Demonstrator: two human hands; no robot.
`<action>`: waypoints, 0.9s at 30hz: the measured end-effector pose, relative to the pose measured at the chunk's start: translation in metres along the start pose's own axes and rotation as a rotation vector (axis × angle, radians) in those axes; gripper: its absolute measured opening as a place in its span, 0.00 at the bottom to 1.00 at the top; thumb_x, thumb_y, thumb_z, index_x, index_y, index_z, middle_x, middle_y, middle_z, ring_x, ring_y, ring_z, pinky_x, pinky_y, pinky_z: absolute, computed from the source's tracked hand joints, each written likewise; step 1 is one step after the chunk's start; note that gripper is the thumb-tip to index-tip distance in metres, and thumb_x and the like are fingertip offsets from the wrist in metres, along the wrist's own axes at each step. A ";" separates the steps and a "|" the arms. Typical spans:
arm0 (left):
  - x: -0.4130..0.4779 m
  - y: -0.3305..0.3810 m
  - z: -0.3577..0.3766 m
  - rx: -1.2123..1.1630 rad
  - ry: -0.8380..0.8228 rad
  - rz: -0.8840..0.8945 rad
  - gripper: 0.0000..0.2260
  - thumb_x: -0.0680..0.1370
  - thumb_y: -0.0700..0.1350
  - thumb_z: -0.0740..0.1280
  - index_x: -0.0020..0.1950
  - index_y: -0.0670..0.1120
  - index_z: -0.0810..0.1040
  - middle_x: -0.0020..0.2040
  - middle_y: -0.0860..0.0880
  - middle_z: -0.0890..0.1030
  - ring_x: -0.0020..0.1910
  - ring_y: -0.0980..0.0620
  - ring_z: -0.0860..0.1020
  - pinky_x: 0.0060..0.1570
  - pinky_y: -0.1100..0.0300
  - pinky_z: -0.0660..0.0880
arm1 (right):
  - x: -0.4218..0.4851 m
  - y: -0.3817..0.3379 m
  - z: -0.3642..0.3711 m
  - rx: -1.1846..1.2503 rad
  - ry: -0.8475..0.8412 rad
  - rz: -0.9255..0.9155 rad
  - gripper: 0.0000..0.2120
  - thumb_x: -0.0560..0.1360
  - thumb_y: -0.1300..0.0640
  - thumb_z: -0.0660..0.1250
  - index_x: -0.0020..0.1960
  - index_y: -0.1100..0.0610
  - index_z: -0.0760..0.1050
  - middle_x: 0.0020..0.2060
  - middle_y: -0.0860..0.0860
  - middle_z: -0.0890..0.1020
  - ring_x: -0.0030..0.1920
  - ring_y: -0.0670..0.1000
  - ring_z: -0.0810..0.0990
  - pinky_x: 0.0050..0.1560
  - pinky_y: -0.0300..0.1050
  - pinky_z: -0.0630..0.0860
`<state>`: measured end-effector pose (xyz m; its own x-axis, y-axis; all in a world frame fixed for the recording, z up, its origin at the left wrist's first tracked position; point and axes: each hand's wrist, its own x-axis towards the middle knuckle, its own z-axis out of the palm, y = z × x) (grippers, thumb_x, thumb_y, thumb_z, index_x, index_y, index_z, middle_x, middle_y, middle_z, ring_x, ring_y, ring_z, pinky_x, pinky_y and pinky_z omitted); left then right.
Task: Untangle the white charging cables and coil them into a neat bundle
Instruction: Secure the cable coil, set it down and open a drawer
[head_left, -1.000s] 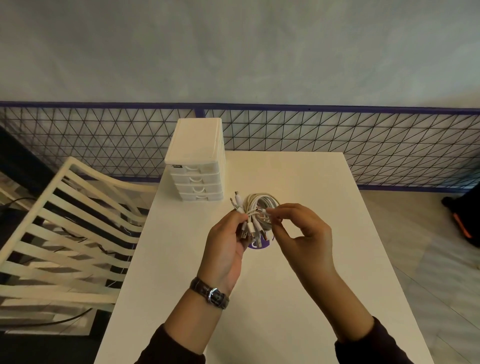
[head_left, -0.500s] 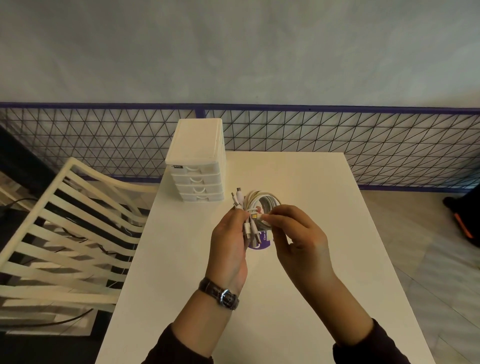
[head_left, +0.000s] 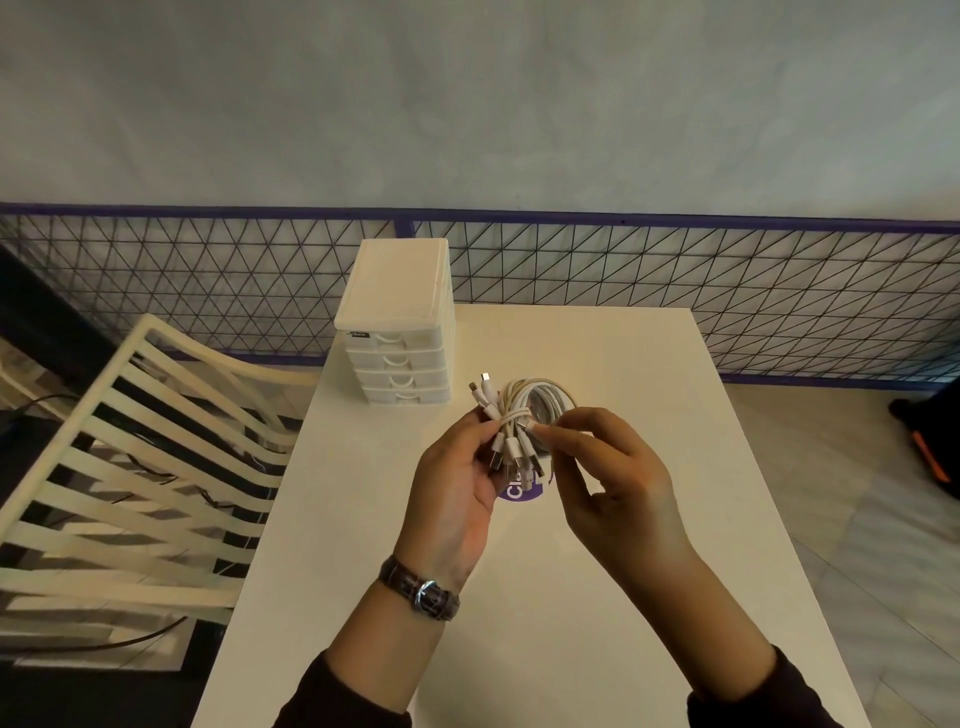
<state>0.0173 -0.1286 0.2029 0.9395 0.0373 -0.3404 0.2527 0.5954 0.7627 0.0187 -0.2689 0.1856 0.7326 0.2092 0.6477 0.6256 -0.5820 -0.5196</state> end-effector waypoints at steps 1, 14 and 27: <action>0.000 0.000 0.000 0.009 -0.002 0.005 0.14 0.79 0.38 0.57 0.62 0.38 0.76 0.51 0.41 0.81 0.44 0.51 0.80 0.41 0.61 0.78 | 0.001 0.000 0.000 0.002 -0.005 0.002 0.09 0.72 0.68 0.67 0.50 0.63 0.81 0.44 0.56 0.81 0.45 0.54 0.80 0.42 0.45 0.77; -0.004 -0.003 0.005 0.030 -0.045 0.002 0.13 0.78 0.34 0.59 0.56 0.43 0.79 0.52 0.44 0.83 0.49 0.51 0.81 0.42 0.64 0.77 | 0.004 -0.009 0.003 -0.120 -0.043 -0.033 0.09 0.72 0.67 0.67 0.51 0.62 0.81 0.41 0.56 0.80 0.41 0.57 0.79 0.35 0.48 0.77; -0.001 -0.010 0.006 -0.150 0.000 -0.036 0.13 0.80 0.38 0.58 0.60 0.43 0.78 0.55 0.43 0.81 0.50 0.51 0.80 0.41 0.63 0.76 | 0.013 -0.019 0.004 -0.082 -0.040 0.099 0.05 0.70 0.61 0.68 0.42 0.59 0.83 0.35 0.52 0.80 0.36 0.54 0.77 0.32 0.43 0.74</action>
<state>0.0152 -0.1398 0.1988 0.9304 0.0132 -0.3662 0.2492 0.7099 0.6587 0.0176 -0.2523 0.2012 0.8008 0.1781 0.5718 0.5269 -0.6634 -0.5313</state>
